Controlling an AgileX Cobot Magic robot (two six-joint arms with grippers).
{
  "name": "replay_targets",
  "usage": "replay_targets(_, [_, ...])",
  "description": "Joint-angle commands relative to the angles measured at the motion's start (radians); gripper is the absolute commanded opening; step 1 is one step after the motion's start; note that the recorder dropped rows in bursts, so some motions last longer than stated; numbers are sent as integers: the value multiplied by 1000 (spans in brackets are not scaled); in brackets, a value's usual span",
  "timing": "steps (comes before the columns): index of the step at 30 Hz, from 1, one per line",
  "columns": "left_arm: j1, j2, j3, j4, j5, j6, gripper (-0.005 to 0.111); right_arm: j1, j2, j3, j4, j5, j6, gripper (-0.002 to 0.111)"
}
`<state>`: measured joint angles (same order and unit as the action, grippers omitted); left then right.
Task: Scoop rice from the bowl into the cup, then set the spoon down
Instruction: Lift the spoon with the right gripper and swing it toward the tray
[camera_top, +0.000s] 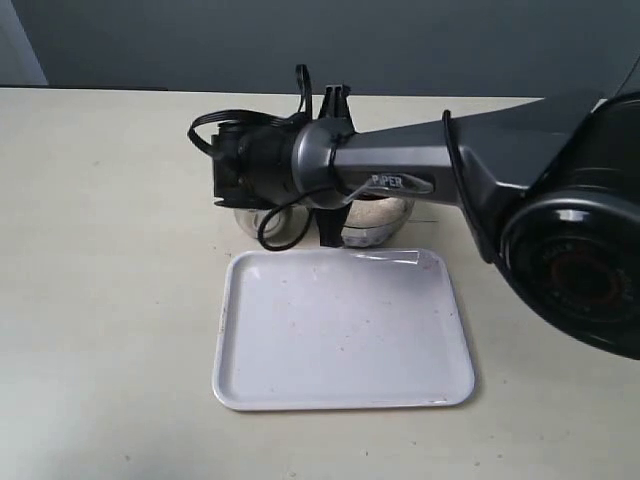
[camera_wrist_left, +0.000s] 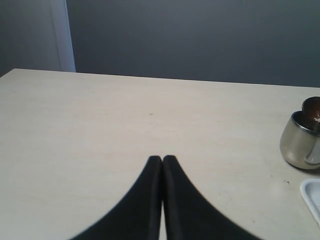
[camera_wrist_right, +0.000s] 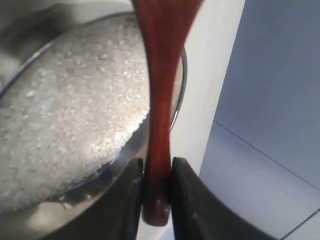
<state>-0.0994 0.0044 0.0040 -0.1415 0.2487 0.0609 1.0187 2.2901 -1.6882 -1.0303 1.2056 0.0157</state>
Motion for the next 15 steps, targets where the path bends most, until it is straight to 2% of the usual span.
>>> replay_targets(1, [3, -4, -4, 1, -15, -7, 1, 1, -14, 2, -19, -40, 22, -1])
replay_targets(5, [3, -4, -4, 1, -17, -7, 1, 24, -14, 47, -145, -59, 95, -1])
replay_targets(15, [3, -4, -4, 1, -21, -7, 1, 51, -14, 107, -286, -63, 245, -1])
